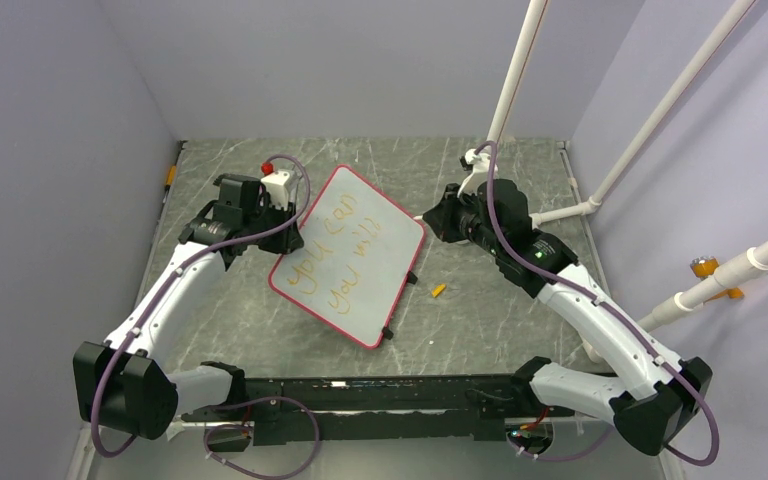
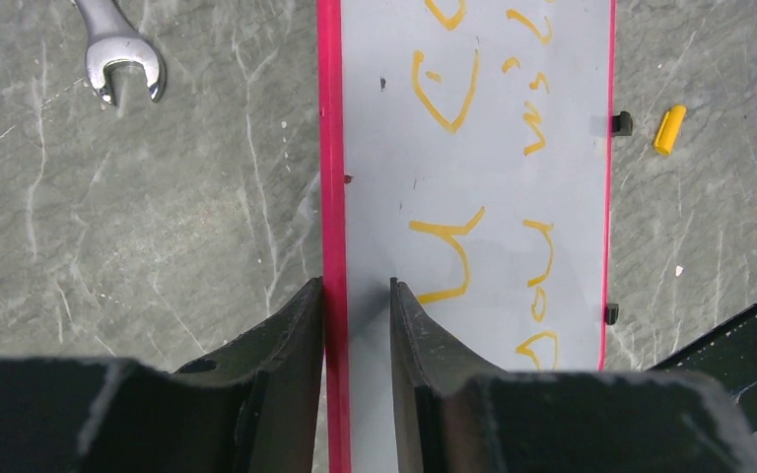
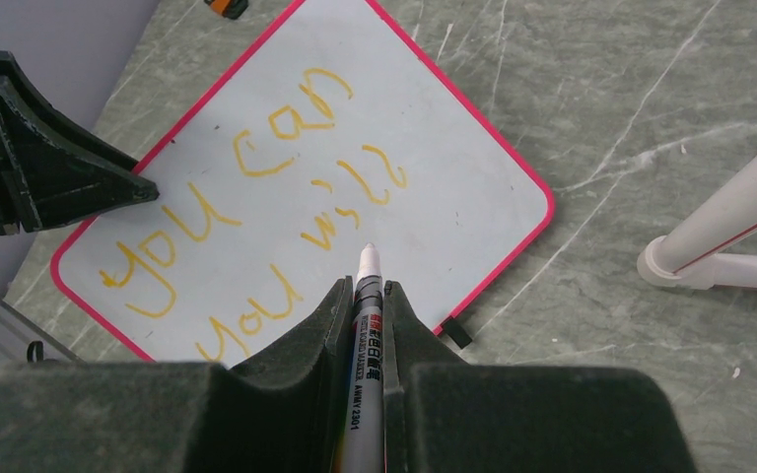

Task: Write a sentence on the whiteboard
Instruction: Put down the whiteboard on the whiteboard stand.

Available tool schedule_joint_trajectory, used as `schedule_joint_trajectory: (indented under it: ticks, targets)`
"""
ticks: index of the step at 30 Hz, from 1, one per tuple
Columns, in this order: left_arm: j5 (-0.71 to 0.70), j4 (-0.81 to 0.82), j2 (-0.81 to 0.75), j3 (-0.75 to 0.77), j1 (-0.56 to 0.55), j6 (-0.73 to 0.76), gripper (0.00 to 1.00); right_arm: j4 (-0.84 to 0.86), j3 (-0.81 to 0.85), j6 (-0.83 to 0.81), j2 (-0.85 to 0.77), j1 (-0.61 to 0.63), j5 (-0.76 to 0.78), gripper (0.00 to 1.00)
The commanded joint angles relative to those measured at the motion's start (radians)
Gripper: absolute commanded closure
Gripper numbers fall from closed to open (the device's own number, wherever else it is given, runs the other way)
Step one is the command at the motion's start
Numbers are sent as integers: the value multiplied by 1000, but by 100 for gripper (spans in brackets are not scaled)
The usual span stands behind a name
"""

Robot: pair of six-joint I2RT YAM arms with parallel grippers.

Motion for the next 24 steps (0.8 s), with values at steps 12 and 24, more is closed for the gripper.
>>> schedule_joint_trajectory:
  ticks: [12,24]
  targets:
    - [-12,19,-8,9,1,15,63,64,9,10,25,1,-16,100]
    - [-27,28,-12,1,1,9,48,67,4,7,28,0,-17,100]
